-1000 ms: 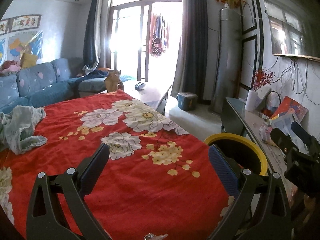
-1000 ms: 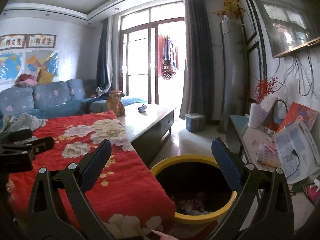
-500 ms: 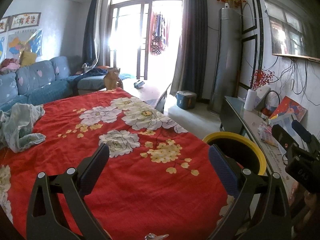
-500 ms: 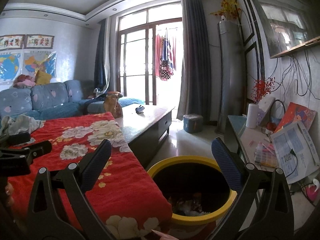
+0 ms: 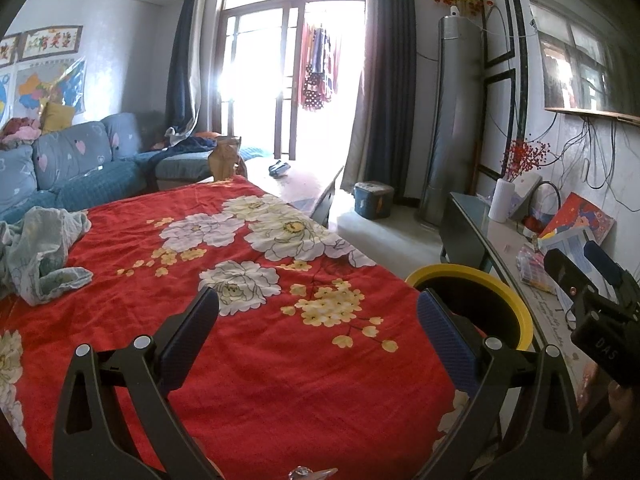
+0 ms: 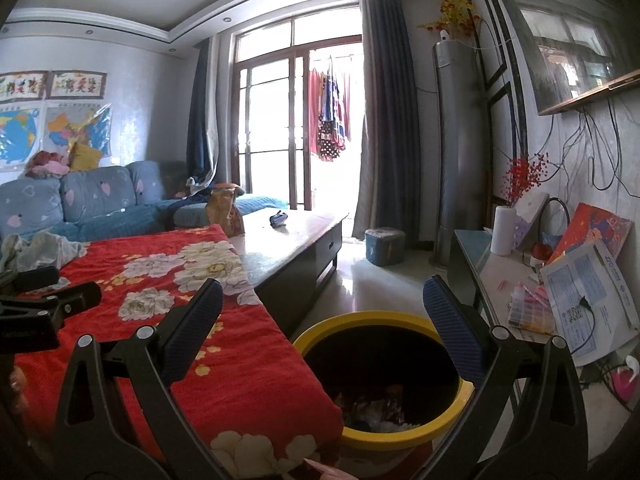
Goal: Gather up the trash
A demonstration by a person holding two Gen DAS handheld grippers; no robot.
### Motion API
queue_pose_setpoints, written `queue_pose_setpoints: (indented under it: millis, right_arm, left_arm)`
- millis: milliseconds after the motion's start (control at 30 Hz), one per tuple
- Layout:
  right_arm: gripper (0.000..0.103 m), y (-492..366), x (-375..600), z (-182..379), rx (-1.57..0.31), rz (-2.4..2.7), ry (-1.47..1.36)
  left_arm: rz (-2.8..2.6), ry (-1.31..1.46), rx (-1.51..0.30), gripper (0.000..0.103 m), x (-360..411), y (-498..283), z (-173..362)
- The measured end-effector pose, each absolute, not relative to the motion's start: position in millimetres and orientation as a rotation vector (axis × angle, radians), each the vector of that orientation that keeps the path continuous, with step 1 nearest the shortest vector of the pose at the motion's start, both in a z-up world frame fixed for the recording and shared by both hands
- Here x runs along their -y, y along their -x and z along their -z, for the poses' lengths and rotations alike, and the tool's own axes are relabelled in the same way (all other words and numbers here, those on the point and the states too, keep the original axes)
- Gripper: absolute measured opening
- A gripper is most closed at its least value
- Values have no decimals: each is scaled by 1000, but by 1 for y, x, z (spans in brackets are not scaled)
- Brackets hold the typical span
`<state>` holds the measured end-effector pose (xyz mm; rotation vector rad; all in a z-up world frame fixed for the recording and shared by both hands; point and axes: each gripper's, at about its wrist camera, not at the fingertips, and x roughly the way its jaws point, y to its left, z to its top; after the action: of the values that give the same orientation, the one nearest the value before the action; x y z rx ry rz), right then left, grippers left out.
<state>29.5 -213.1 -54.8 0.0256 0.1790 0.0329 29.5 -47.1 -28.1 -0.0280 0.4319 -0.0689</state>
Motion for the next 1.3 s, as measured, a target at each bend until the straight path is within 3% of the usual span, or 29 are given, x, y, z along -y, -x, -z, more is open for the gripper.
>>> queue_pose_setpoints:
  millis: [733,933,1133,1300]
  right_arm:
    - [92,-30,216,57,-180,-33,-29]
    - [92,-31,213,57,-193,-59,-36]
    - [92,-52,162,42,-268,-246,-16]
    - [92,-87,33,25,-431,-567,64]
  left_arm:
    - [61,34,-440,97,46,-30,29]
    - [22,27,-520,97,39,-37,36]
    - [-109,132,-652,97,-40,-29,39]
    - [-503,248,-745,97,-183,-1,51]
